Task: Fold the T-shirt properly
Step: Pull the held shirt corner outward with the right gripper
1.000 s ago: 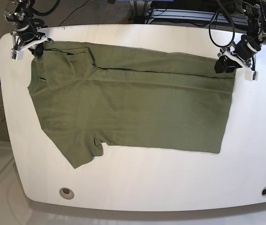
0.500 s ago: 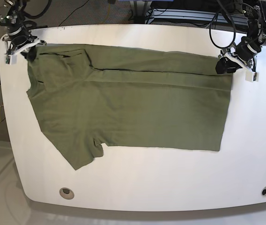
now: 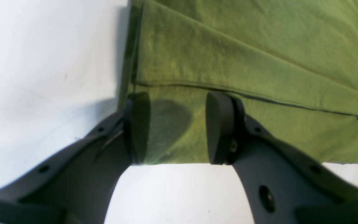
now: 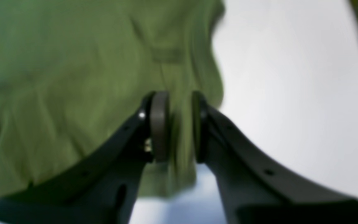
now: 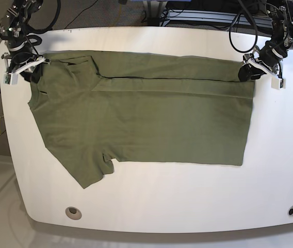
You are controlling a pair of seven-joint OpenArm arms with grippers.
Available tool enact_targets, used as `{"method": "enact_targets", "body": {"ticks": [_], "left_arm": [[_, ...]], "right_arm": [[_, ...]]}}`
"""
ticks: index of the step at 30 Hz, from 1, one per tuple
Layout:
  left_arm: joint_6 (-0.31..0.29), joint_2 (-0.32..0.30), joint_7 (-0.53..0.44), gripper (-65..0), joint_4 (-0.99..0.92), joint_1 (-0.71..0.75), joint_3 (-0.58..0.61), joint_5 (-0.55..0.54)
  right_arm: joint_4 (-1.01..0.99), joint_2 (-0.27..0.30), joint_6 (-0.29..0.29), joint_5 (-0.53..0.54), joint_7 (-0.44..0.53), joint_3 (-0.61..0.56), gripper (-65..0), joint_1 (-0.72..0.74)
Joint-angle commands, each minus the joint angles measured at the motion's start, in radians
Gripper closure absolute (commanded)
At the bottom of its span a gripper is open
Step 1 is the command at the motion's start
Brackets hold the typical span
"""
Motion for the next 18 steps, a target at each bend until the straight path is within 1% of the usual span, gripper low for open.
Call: {"method": "enact_targets", "body": {"ticks": [1, 3, 9, 13, 15, 18], "left_arm": [[0.007, -0.013, -0.007, -27.7, 0.018, 0.003, -0.004, -0.008], [0.006, -0.011, -0.013, -27.1, 0.032, 0.009, -0.006, 0.001], [0.000, -0.010, -0.014, -27.0, 0.059, 0.016, -0.004, 0.001], [-0.007, -0.007, -0.015, -27.0, 0.094, 0.028, -0.006, -0.001], [-0.021, -0.006, -0.020, -27.3, 0.118, 0.034, -0.007, -0.002], [-0.024, -0.005, -0.022, -27.2, 0.121, 0.039, -0.007, 0.000]], "right_arm": [[0.026, 0.002, 0.007, -0.033, 0.021, 0.012, -17.3, 0.022], [0.017, -0.011, -0.007, -0.077, 0.031, 0.014, -20.2, 0.051], [-0.009, -0.012, -0.001, -0.081, 0.029, 0.023, -20.5, 0.077], [-0.042, -0.007, 0.012, -0.061, 0.023, 0.034, -19.6, 0.091], [-0.066, 0.000, 0.021, -0.025, 0.017, 0.052, -18.1, 0.107], [-0.073, 0.010, 0.036, 0.016, 0.014, 0.053, -17.2, 0.114]]}}
